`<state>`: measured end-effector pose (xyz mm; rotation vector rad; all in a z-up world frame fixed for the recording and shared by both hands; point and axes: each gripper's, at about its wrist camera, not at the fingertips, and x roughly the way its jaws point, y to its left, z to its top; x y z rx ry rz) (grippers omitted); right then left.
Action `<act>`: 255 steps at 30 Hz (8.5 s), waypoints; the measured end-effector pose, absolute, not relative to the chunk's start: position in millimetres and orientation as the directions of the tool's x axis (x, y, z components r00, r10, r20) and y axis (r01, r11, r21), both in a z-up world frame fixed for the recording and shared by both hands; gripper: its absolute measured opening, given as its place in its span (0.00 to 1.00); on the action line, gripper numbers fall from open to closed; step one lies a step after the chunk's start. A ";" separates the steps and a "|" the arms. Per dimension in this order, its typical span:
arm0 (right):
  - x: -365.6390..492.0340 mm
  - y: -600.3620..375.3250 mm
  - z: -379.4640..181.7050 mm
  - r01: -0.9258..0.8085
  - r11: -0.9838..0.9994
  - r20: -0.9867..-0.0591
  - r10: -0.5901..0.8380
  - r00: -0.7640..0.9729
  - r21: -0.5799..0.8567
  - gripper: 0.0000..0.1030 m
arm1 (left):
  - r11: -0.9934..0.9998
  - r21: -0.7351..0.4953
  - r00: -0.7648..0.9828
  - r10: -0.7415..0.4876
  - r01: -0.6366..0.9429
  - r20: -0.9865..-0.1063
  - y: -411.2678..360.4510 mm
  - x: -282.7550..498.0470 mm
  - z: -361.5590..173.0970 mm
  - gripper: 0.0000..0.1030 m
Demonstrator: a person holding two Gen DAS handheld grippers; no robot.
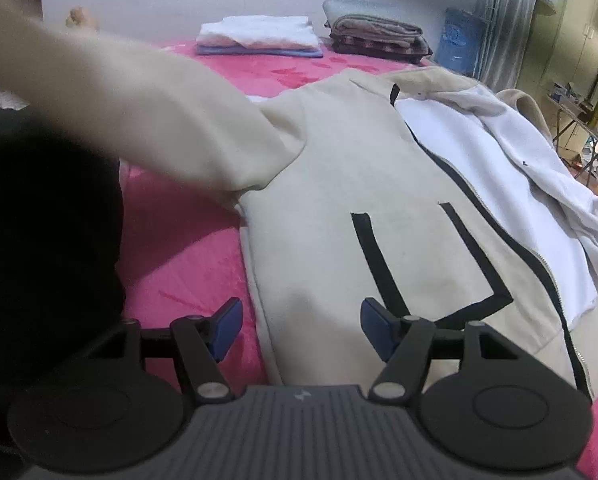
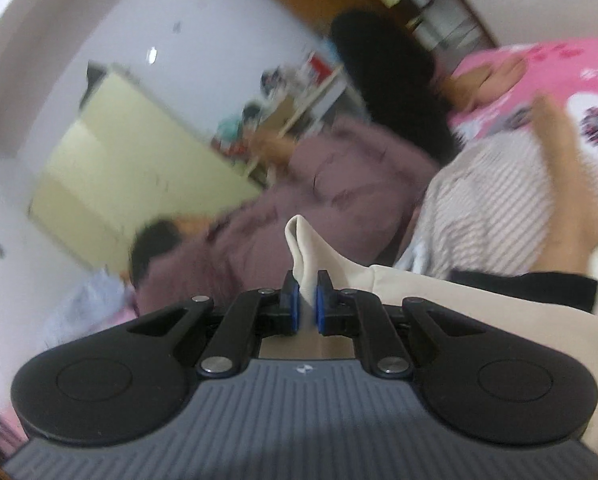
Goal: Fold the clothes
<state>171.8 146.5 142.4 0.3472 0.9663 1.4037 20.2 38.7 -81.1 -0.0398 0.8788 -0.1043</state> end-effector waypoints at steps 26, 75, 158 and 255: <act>119.5 -253.5 33.2 -0.302 0.675 -0.394 0.673 0.626 0.673 0.28 | 0.996 0.009 0.702 -0.053 0.085 -0.711 19.6 61.0 -61.3 0.64; 13.6 -490.8 -50.7 0.357 0.725 -0.629 0.134 0.766 0.589 0.48 | 0.982 0.185 0.741 0.152 -0.038 -0.654 -21.9 113.0 -70.6 0.66; -38.4 -256.3 -20.8 -0.349 0.923 -0.773 0.339 0.537 0.162 0.47 | 0.973 -0.134 0.617 -0.224 0.191 -0.754 -44.6 35.9 -107.3 0.67; -54.3 -287.7 -93.6 -0.490 0.504 -0.688 -0.358 0.631 -0.711 0.02 | 0.883 -0.353 0.306 -0.445 0.310 -0.842 -66.9 6.2 -99.7 0.00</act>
